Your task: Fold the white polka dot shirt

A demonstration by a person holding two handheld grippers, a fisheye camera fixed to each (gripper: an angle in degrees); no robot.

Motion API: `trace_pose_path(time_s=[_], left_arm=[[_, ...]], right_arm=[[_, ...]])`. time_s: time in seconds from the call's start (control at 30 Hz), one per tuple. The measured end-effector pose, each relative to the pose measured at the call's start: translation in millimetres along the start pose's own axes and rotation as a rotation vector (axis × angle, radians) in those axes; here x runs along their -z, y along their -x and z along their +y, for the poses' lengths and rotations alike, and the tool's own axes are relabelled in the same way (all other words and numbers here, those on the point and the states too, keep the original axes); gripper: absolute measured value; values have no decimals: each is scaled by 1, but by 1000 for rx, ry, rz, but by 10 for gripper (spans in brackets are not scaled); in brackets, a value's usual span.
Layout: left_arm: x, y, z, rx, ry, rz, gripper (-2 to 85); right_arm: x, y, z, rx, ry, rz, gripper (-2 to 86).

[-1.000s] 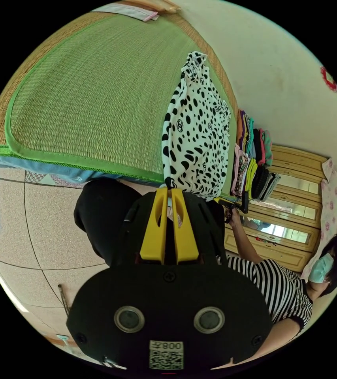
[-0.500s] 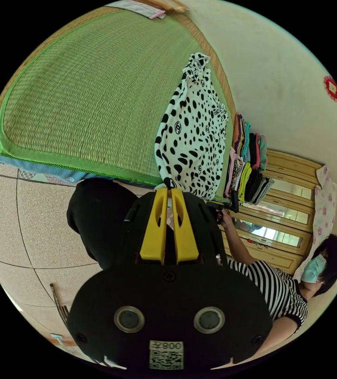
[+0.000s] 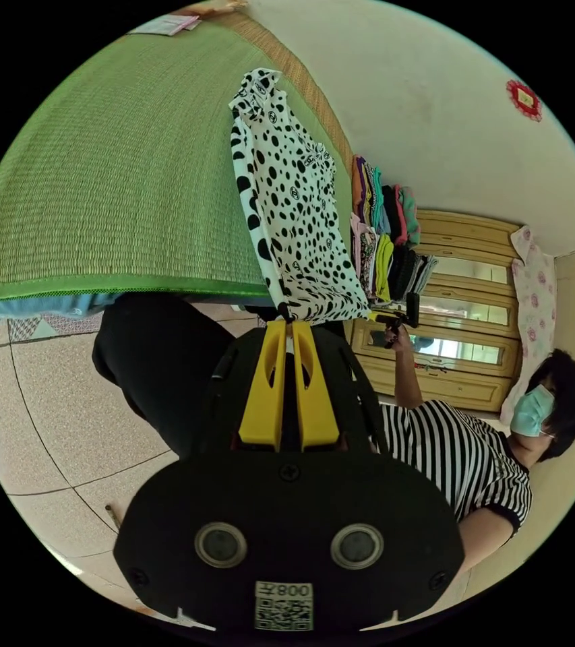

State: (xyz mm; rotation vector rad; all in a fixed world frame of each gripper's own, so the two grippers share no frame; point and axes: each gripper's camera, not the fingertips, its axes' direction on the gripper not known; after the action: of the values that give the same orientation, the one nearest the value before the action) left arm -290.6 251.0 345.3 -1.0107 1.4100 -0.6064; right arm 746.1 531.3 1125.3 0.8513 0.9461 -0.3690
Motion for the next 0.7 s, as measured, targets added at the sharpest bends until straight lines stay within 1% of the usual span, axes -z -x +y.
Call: trace_pose_path(time_s=[0.1,0.17,0.3,0.4,0.43,0.5,0.63,0.7], left_arm=[[-5,10,5,24,40,-42,14],[-9,24,8,63,37,-10,14],[-11,34,12,97,26,-8,14],[-9,34,10,102,21,-13,14],[-8,33,8,99,21,-15,14],[-7,30,5,95,25,-22,14],[-8,23,-4,84,31,-21,14],[-8,21,-8,78,28,-12,14]], right_arm=[[-6,-7,3,-40,18,28,15],[-24,-23,6,-104,28,15,23],[-50,-42,16,-194,28,3,54],[-54,-48,22,-222,-59,-81,85],[-51,-47,23,-224,-114,-116,93],[-50,-43,18,-222,-173,-134,102],[-62,-29,-10,-238,-168,16,114],[-66,-24,-21,-248,-162,54,119]])
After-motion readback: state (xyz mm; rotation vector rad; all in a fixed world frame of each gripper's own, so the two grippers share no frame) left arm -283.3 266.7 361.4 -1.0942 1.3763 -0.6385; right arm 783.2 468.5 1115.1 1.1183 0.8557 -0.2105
